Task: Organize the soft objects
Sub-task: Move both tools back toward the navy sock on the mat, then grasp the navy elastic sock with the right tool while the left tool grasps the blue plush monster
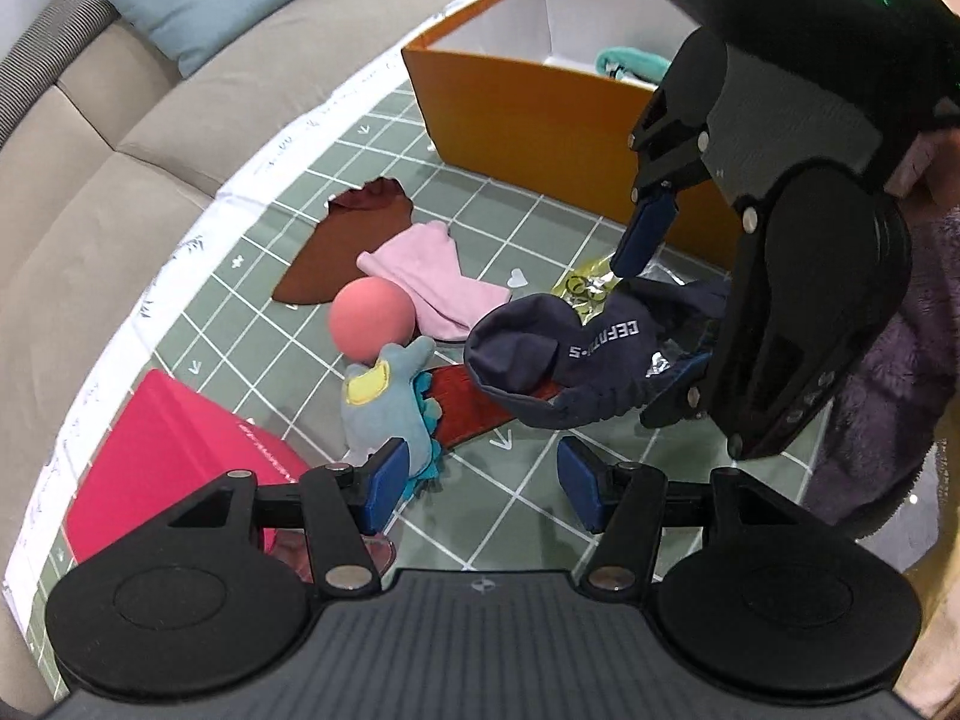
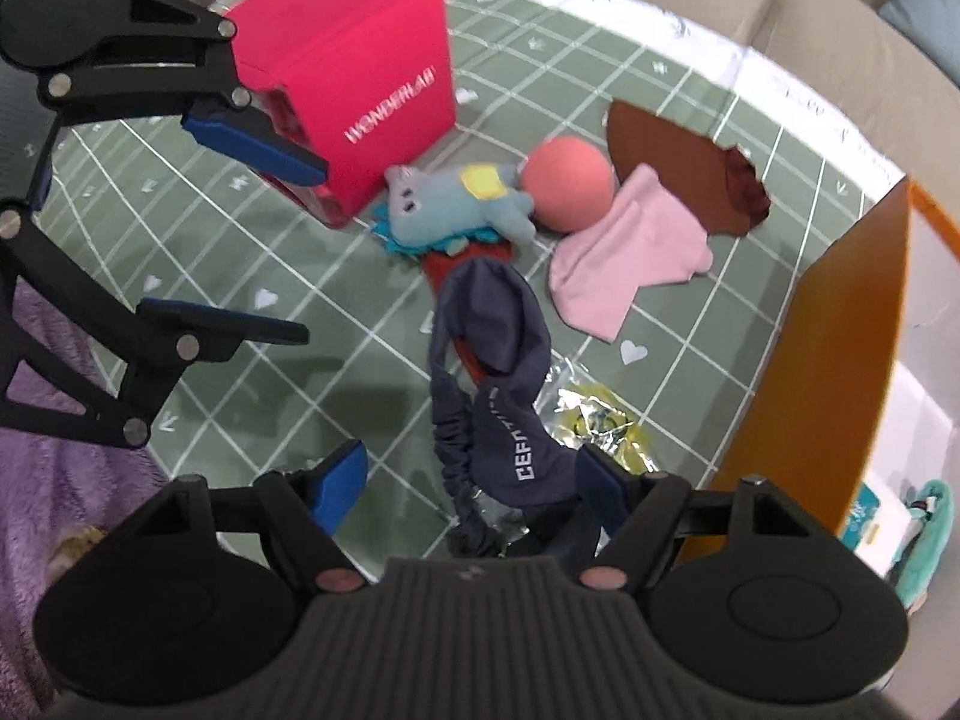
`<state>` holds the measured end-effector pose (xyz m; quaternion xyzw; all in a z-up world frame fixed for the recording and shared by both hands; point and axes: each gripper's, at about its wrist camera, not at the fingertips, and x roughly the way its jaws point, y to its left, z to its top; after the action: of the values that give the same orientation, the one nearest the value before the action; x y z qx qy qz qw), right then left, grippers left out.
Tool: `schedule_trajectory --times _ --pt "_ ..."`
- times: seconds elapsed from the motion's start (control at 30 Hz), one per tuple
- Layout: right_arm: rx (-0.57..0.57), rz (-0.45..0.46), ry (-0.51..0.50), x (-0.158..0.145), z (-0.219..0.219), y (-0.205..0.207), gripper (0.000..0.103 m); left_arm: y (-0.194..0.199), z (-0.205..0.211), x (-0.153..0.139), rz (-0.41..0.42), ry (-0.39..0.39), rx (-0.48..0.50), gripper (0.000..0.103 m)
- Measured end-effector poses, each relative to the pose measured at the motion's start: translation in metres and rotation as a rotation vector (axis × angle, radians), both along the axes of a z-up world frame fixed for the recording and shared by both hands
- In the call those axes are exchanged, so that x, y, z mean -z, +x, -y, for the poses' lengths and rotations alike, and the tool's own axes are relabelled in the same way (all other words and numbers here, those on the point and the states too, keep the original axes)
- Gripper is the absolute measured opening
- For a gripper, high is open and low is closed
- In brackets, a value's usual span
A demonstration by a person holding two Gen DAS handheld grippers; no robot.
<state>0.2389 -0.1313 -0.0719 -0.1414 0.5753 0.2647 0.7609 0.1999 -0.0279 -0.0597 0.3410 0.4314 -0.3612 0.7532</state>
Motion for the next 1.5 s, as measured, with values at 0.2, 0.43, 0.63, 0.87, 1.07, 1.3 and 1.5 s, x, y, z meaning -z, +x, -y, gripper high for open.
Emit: schedule_trajectory --times 0.2,0.43,0.63,0.87,1.07,1.3,1.5 --pt "-0.019 -0.016 -0.022 0.020 -0.009 0.012 0.069 0.016 0.001 0.015 -0.037 0.010 0.021 0.068" --pt "-0.019 -0.047 -0.028 0.033 -0.016 0.025 0.014 0.028 0.004 0.020 -0.031 0.026 0.063 0.068" --pt "-0.015 -0.040 -0.026 0.019 -0.006 0.032 0.000 0.050 0.010 0.024 -0.048 0.039 0.021 0.073" --pt "0.018 -0.036 -0.080 0.006 0.008 0.049 0.000 0.085 0.027 0.039 -0.163 0.181 -0.063 0.074" --pt "-0.013 -0.063 0.024 0.007 0.001 0.046 0.063 0.099 0.034 0.051 -0.187 0.225 -0.076 0.074" --pt "-0.028 -0.052 0.014 0.024 -0.017 0.047 0.070 0.102 0.037 0.062 -0.204 0.241 -0.070 0.078" --pt "0.022 -0.084 0.015 0.034 -0.014 0.058 0.004 0.106 0.036 0.064 -0.226 0.223 -0.068 0.080"
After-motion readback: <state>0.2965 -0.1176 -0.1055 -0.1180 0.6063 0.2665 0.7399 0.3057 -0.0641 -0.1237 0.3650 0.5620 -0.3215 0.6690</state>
